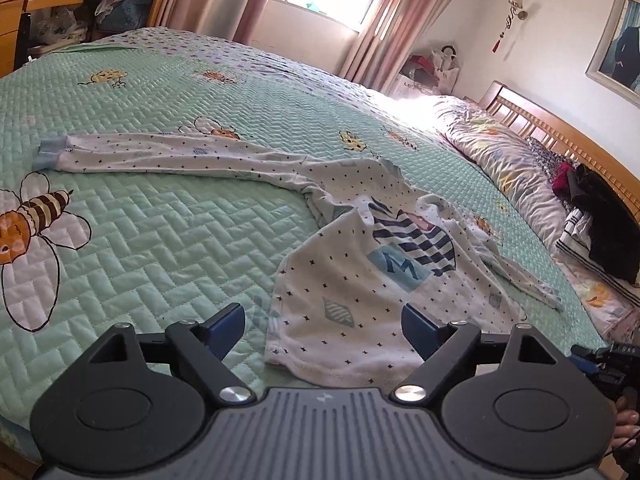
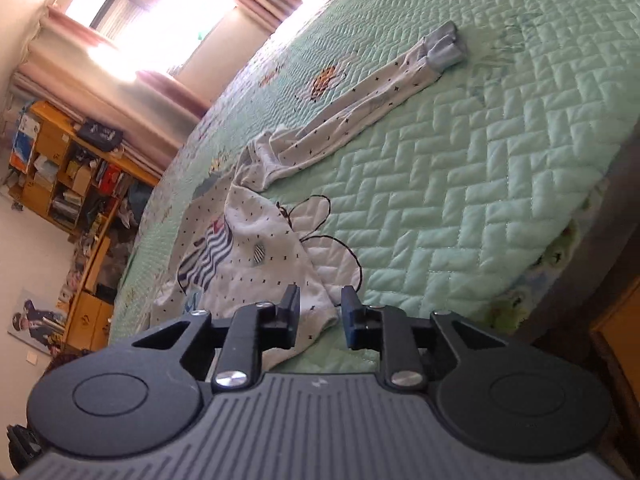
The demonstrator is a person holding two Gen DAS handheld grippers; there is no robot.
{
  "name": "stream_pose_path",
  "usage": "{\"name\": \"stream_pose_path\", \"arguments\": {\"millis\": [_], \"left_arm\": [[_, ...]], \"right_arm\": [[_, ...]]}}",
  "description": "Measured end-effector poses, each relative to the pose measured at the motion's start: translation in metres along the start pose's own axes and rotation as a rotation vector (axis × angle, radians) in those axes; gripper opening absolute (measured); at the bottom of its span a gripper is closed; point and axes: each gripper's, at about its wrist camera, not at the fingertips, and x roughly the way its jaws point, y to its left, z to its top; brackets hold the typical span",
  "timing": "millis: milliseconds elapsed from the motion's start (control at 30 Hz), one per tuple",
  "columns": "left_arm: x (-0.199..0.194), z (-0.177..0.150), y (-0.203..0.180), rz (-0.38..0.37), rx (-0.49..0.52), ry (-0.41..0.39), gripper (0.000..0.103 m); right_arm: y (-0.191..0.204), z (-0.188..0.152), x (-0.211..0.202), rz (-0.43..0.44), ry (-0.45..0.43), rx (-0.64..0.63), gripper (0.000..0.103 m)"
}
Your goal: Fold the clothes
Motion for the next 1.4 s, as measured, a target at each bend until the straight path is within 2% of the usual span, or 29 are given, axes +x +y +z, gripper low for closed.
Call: {"name": "stream_pose_path", "arguments": {"millis": [100,233,367,667,700,767,800,833,933,1033,1200,1233,1300,1400], "left_arm": [[0.014,-0.004,0.013,-0.002,-0.015,0.038,0.087],[0.026,-0.012,0.022,-0.057,-0.091,0.063,0.087],[0.038,-0.02,0.016,-0.093,-0.076,0.077,0.087],[0.056,-0.021,0.023,-0.121,-0.112,0.075,0.083],[0.058,-0.021,0.024,-0.136,-0.121,0.082,0.077],[0.062,-0.023,0.026,-0.165,-0.139,0.098,0.049],[0.063,-0.024,0.027,-0.179,-0.148,0.106,0.018],[0.066,-0.026,0.029,-0.198,-0.17,0.112,0.009],[0.061,-0.034,0.034,-0.206,-0.239,0.088,0.007],[0.04,-0.041,0.035,-0.233,-0.321,0.046,0.007],[-0.002,-0.05,0.031,-0.273,-0.37,-0.009,0.006],[-0.004,-0.052,0.033,-0.262,-0.376,0.006,0.008],[-0.004,-0.057,0.038,-0.215,-0.378,0.046,0.018],[-0.012,-0.054,0.039,-0.174,-0.336,0.04,0.018]], "right_arm": [[0.013,-0.009,0.002,0.071,-0.037,-0.027,0.026],[0.034,-0.02,0.018,0.109,0.002,-0.06,0.027],[0.04,-0.026,0.026,0.127,0.037,-0.049,0.027],[0.048,-0.027,0.027,0.131,0.05,-0.049,0.031],[0.05,-0.028,0.028,0.13,0.051,-0.052,0.032],[0.052,-0.029,0.03,0.13,0.056,-0.057,0.034],[0.054,-0.03,0.032,0.13,0.06,-0.059,0.034],[0.055,-0.031,0.033,0.129,0.065,-0.061,0.034],[0.06,-0.032,0.035,0.131,0.072,-0.062,0.034],[0.064,-0.032,0.032,0.138,0.068,-0.073,0.035],[0.067,-0.03,0.025,0.147,0.048,-0.076,0.037],[0.068,-0.029,0.024,0.148,0.046,-0.075,0.037],[0.07,-0.029,0.022,0.155,0.043,-0.077,0.038],[0.077,-0.029,0.016,0.167,0.033,-0.088,0.038]]}}
